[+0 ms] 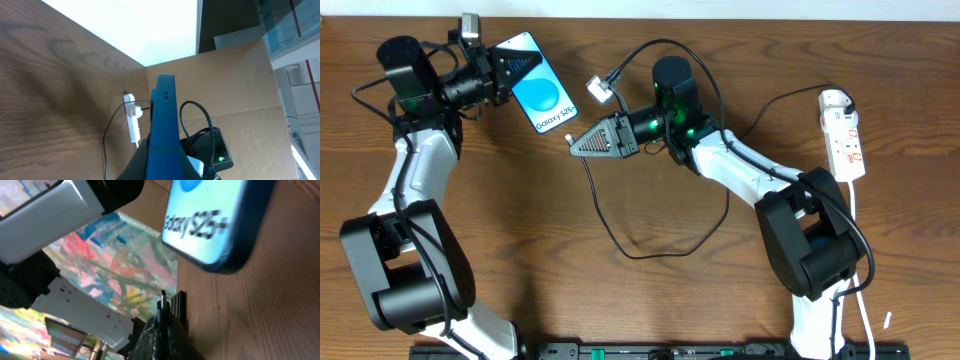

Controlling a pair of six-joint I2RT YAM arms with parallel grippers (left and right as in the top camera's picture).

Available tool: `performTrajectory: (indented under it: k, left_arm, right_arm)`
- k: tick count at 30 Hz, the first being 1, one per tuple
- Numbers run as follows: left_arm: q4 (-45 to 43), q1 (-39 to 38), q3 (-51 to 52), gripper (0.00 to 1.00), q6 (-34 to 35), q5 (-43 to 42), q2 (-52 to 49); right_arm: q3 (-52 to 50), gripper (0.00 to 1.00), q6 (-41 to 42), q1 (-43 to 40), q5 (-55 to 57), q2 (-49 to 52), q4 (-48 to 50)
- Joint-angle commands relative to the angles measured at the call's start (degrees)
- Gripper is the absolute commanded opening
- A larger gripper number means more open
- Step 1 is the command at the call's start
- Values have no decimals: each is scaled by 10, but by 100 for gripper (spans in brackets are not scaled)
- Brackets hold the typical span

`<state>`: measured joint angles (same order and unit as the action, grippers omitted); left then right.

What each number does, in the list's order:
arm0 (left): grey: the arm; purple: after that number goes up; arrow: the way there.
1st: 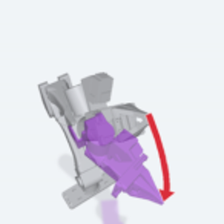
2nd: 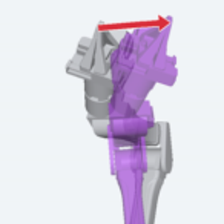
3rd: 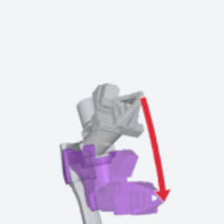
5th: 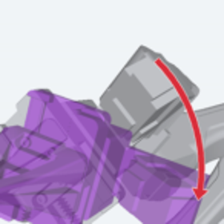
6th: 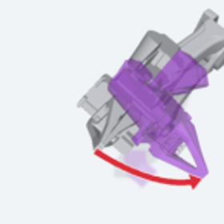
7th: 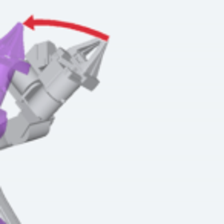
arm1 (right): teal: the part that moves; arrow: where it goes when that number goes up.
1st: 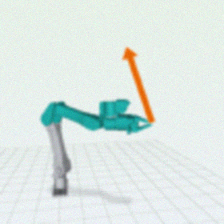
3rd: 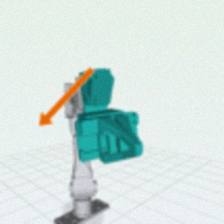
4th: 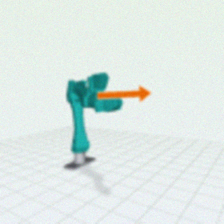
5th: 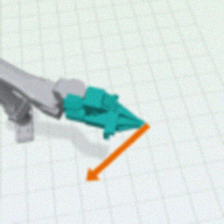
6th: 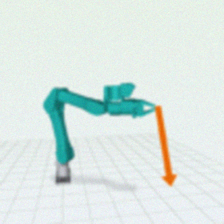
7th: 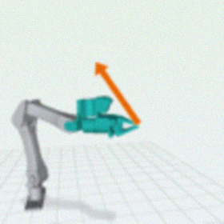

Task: Plug charger to phone and switch on socket
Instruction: 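Move the plug toward the phone's bottom port with the right gripper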

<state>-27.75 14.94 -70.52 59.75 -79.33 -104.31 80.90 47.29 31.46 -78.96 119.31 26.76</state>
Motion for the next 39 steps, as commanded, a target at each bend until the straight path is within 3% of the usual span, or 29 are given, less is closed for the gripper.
performTrajectory:
  k: [1, 9, 23, 39]
  left_arm:
    - [-18, 0, -2, 7, 21, -6, 17]
    - [-28, 0, -2, 7, 30, -8, 17]
    - [-96, 0, -2, 7, 96, -12, 17]
    - [-112, -20, -2, 7, 95, -12, 17]
  right_arm:
    - [1, 1, 38, 1, 10, 7, 8]
    - [1, 1, 99, 1, 11, 7, 77]
    - [1, 1, 110, 1, 15, 7, 82]
    - [1, 1, 129, 1, 15, 7, 100]
